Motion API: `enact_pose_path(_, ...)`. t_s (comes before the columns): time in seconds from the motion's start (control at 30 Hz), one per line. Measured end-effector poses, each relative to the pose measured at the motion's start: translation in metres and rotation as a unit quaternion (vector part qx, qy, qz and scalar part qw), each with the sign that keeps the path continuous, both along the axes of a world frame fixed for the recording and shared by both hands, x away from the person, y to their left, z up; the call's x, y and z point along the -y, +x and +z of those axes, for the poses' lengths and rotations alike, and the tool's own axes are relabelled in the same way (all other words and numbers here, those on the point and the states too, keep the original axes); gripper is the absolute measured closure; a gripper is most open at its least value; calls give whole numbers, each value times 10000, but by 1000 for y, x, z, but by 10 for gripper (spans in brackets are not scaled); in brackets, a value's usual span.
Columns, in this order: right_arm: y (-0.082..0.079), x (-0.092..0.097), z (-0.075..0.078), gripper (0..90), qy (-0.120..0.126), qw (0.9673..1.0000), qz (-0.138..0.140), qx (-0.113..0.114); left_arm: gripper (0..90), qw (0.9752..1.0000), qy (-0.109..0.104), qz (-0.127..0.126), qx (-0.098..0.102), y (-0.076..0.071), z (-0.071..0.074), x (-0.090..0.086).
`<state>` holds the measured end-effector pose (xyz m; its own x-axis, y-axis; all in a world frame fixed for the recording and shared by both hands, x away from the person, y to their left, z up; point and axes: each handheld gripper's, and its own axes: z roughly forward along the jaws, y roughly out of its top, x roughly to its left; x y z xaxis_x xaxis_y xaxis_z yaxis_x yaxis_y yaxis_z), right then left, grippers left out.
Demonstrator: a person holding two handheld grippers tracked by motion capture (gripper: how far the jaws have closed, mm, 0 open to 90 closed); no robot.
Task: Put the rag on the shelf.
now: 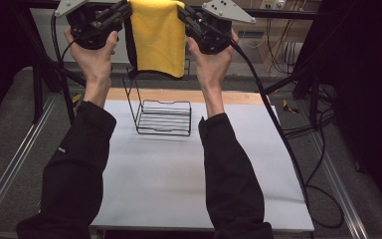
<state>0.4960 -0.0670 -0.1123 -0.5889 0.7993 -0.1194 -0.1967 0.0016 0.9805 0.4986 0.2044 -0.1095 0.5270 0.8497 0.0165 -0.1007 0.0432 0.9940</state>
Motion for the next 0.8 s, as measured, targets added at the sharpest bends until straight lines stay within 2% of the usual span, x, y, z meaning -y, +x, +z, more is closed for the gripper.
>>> enact_pose_path(0.2, 11, 0, -3, 839, -10, 10000, -26, -30, 790, 9999, -99, -71, -65, 14, -4, -2)
enact_pose_path(0.33, 20, 0, -6, 840, -38, 9999, -88, -70, 790, 9999, 4, -57, -119, 24, -4, 0)
enact_pose_path(0.53, 27, 2, -8, 839, -60, 9999, -139, -78, 791, 9999, 110, -83, -60, 32, -4, 3)
enact_pose_path(0.63, 29, 1, -12, 839, -99, 9997, -156, -128, 791, 9997, 183, -101, -116, 34, -15, 1)
enact_pose_path(0.73, 32, -1, -22, 839, -144, 9995, -149, -233, 791, 9996, 138, -164, -202, 37, -31, -3)
enact_pose_path(0.8, 34, -2, -28, 839, -178, 9995, -130, -243, 791, 9995, 197, -164, -209, 37, -39, -6)
